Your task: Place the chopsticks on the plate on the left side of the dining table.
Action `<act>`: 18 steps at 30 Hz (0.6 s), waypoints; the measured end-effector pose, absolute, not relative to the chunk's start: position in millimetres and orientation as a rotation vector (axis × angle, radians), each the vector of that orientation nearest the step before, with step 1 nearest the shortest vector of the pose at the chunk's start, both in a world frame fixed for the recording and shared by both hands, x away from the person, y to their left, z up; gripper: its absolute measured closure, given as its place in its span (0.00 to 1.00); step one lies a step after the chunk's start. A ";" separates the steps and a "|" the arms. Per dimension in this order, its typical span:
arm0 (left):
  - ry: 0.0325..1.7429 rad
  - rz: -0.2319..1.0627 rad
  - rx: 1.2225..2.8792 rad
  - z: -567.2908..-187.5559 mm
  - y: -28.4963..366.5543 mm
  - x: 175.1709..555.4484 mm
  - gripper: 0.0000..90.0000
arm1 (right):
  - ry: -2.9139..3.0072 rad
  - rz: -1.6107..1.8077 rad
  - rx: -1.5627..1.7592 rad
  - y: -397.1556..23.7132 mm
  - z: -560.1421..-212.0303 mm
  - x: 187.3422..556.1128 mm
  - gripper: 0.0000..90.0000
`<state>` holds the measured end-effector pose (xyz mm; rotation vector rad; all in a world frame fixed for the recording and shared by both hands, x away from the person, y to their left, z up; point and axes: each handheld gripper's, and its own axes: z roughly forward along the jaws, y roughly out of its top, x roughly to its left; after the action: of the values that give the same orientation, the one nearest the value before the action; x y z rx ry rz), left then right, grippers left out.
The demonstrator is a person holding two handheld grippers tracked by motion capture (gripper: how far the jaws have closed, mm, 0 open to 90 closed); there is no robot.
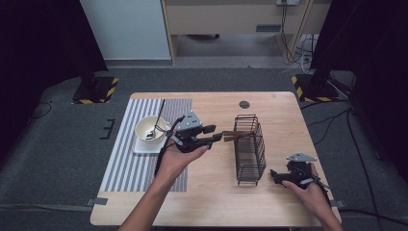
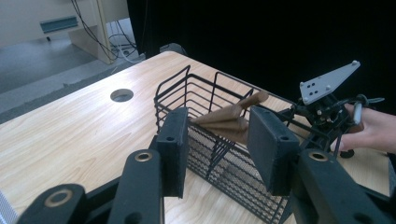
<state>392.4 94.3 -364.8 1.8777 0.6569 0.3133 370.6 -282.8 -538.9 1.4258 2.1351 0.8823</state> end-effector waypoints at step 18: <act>0.652 0.295 1.886 -362.2 80.3 397.0 0.82 | 2.139 0.887 1.423 -282.6 -538.9 370.2 0.00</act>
<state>397.0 80.3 -362.2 1.8860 0.6524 0.2948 370.2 -282.6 -538.9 1.4234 2.1395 0.8866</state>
